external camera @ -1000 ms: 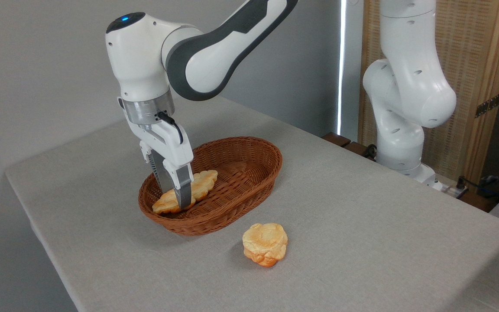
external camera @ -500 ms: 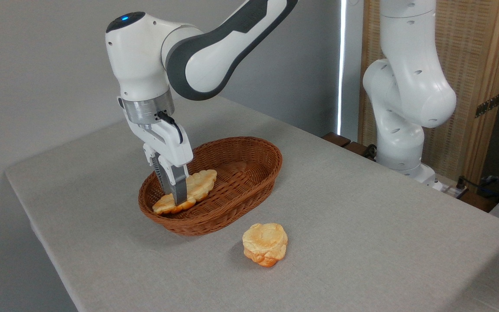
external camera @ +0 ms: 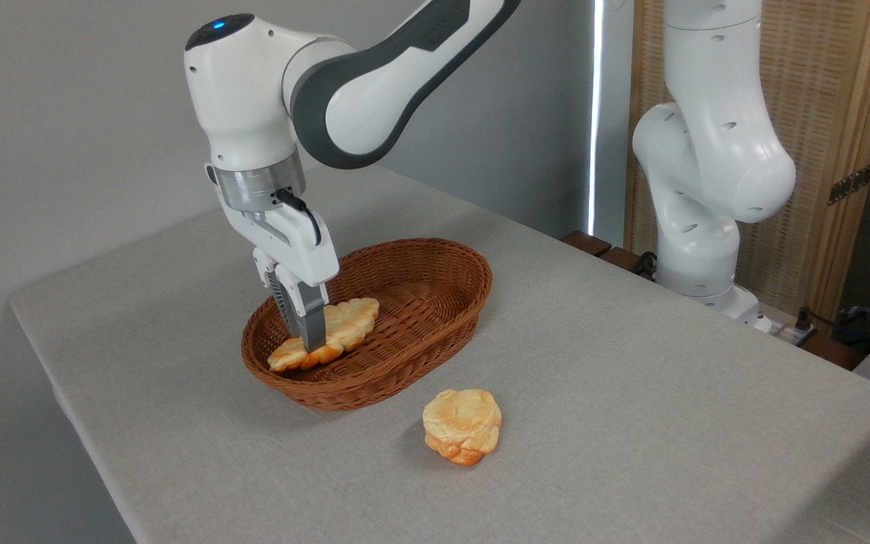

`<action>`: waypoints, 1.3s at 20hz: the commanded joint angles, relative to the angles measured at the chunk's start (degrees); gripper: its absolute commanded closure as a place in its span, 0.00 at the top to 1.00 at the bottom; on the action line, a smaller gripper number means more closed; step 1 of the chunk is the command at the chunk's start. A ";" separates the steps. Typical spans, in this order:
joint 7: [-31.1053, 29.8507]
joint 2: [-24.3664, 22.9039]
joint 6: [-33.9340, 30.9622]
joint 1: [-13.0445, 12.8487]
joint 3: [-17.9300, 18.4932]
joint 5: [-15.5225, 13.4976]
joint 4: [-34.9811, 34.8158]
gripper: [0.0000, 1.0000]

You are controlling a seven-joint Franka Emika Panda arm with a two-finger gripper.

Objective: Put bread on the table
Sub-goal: 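Lift the croissant out of the basket and carry it beside the bun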

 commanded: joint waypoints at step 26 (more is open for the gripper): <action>34.67 -10.72 -19.50 0.47 19.44 0.67 2.45 0.22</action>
